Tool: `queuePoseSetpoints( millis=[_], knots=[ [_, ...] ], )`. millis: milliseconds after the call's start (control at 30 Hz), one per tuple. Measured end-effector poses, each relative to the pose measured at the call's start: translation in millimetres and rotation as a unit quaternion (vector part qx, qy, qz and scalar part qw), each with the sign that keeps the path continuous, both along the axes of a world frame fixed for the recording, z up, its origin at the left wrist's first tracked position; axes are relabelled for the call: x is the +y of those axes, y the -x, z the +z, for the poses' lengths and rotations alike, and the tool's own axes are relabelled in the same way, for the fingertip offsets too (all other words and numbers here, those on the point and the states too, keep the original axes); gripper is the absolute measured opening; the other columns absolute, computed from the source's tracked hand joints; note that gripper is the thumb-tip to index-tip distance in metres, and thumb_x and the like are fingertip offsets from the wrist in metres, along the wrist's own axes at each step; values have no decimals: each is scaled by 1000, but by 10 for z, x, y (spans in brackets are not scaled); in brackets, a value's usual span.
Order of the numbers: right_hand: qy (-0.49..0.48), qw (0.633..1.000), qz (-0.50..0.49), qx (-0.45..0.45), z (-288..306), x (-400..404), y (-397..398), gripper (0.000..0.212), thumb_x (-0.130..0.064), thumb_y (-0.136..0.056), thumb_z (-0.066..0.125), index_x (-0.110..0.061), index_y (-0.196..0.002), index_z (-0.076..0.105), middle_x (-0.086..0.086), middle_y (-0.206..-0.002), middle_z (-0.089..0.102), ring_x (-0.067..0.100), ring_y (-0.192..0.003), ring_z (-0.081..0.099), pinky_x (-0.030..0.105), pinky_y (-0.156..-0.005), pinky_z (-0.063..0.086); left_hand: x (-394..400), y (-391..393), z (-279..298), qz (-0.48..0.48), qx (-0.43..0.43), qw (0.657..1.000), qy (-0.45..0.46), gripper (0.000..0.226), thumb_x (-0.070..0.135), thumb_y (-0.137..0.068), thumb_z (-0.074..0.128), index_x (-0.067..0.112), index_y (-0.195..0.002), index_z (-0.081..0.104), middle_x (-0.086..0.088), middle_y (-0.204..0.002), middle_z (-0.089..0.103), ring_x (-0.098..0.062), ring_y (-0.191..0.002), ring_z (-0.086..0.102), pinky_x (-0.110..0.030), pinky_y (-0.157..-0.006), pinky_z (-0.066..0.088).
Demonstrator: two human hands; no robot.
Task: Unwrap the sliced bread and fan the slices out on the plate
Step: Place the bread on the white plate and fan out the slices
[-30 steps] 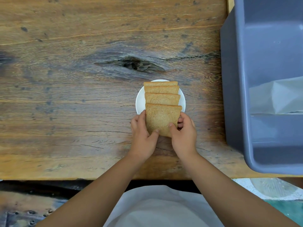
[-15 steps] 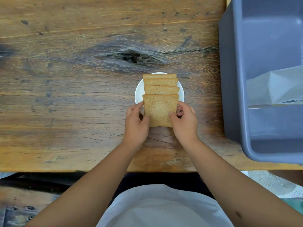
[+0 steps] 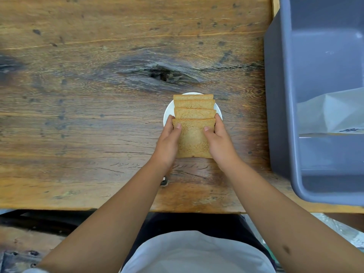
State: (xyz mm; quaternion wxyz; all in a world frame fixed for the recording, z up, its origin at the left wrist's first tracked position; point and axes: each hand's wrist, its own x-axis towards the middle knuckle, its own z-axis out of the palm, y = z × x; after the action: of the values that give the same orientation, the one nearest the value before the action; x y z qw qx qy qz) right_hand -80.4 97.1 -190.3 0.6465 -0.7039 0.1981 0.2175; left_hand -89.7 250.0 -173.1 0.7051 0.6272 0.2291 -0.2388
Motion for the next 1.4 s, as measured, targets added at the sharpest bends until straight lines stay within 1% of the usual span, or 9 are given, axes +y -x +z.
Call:
queuePoseSetpoints(
  millis=[200, 367, 567, 700, 867, 967, 1067, 1200, 1400],
  knots=[
    [-12, 1000, -9, 18, -11, -29, -20, 71, -31, -87, 53, -27, -151, 24, -6, -134, 60, 5, -112, 61, 32, -93, 50, -31, 32, -38, -36, -10, 999, 36, 54, 26, -99, 46, 27, -148, 24, 3, -141, 52, -10, -125, 54, -31, -100, 49],
    [-4, 1000, 8, 2, 39, -93, -97, 53, -32, -85, 57, -34, -136, 44, -13, -123, 66, 4, -107, 64, 31, -86, 52, -37, -1, -51, -12, -20, 999, 38, 63, 22, -95, 52, 19, -150, 20, -3, -147, 45, -15, -127, 52, -35, -101, 47],
    [-33, 999, -23, 5, 44, -157, -344, 45, -26, -91, 57, -31, -135, 48, -10, -142, 50, 0, -128, 47, 44, -112, 38, 17, -284, -78, 39, -21, 999, -10, 65, 22, -100, 47, 14, -153, 11, 0, -160, 20, -7, -137, 30, -12, -90, 42],
    [-40, 999, 11, 10, 1, -135, -455, 59, -32, -89, 57, -21, -144, 39, 3, -146, 49, 20, -131, 49, 52, -109, 40, -29, -409, -62, 14, -31, 999, -2, 60, 23, -101, 44, 20, -152, 12, 14, -153, 23, 21, -113, 41, -1, -75, 43],
    [-62, 997, 15, 36, -4, -128, -424, 82, -44, -84, 59, -28, -153, 19, -3, -156, 35, 13, -138, 39, 43, -112, 37, -39, -417, -107, -16, -41, 999, 10, 72, 28, -100, 45, 22, -153, -2, 14, -148, 14, 40, -93, 38, 5, -70, 39],
    [-81, 996, 24, 40, -26, -175, -420, 80, -42, -86, 57, -30, -154, 16, -11, -153, 36, 2, -132, 42, 26, -103, 42, 8, -411, -108, -22, -55, 998, 18, 80, 35, -93, 51, 21, -153, 1, 24, -142, 22, 33, -105, 42, 0, -77, 43],
    [-84, 996, 29, 24, 48, -174, -456, 47, -33, -93, 52, -41, -137, 41, -36, -127, 55, -14, -115, 52, 13, -90, 46, 44, -427, -93, -29, -69, 997, 25, 61, 30, -92, 50, 26, -145, 20, 25, -136, 37, 22, -114, 46, -5, -83, 45],
    [-85, 996, 18, 21, 52, -178, -475, 48, -25, -98, 50, -27, -145, 39, -5, -140, 55, 11, -127, 52, 37, -105, 43, 77, -457, -110, 8, -59, 998, 6, 68, 27, -92, 50, 20, -150, 15, 27, -131, 36, 28, -103, 47, -1, -75, 44],
    [37, 994, -89, 45, 41, -205, -721, 35, -28, -95, 55, -22, -129, 57, -2, -125, 63, 13, -114, 59, 39, -103, 45, 199, -739, -116, 77, 0, 986, -146, 53, 29, -93, 56, 20, -143, 38, 5, -136, 53, -12, -118, 55, -34, -97, 47]
  ],
)
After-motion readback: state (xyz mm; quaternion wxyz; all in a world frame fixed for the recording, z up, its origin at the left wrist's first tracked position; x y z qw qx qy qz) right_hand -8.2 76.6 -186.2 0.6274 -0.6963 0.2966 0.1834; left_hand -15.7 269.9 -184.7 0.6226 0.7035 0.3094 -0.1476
